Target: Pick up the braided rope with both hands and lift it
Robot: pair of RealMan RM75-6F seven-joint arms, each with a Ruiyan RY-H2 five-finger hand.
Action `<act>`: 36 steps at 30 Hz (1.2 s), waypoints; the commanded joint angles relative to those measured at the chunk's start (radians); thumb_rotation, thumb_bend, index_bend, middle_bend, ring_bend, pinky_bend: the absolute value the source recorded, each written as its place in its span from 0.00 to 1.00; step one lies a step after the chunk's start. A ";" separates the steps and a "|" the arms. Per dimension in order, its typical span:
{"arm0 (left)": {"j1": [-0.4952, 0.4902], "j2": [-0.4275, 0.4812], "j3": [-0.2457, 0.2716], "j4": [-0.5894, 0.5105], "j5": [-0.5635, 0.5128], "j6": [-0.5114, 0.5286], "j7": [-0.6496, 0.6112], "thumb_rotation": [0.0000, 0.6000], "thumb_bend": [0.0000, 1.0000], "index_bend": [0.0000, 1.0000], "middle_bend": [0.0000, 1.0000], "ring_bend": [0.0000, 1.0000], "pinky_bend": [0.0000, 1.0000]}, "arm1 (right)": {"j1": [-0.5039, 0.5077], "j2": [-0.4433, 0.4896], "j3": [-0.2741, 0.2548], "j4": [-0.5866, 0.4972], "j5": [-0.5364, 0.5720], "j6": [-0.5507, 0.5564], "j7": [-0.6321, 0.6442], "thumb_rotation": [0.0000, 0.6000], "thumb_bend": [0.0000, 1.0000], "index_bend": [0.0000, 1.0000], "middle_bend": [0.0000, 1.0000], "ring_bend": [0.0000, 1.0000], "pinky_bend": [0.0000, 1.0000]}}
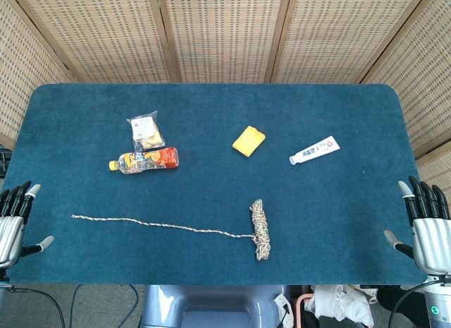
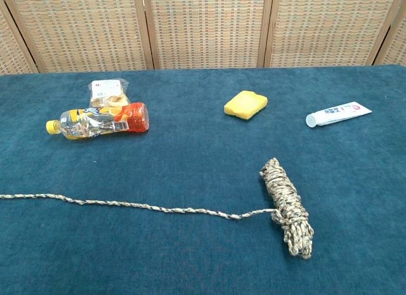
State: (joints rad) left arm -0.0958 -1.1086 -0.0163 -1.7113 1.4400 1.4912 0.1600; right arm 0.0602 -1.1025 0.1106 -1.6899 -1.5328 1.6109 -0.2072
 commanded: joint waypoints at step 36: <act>-0.052 -0.057 -0.066 0.050 -0.145 -0.121 0.059 1.00 0.00 0.00 0.00 0.00 0.00 | 0.855 -0.261 -0.231 0.745 -0.811 -0.451 0.337 1.00 0.00 0.16 0.07 0.00 0.03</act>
State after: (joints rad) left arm -0.1437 -1.1638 -0.0815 -1.6638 1.2989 1.3763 0.2176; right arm 0.8918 -1.3362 -0.0966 -0.9656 -2.3341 1.1844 0.1116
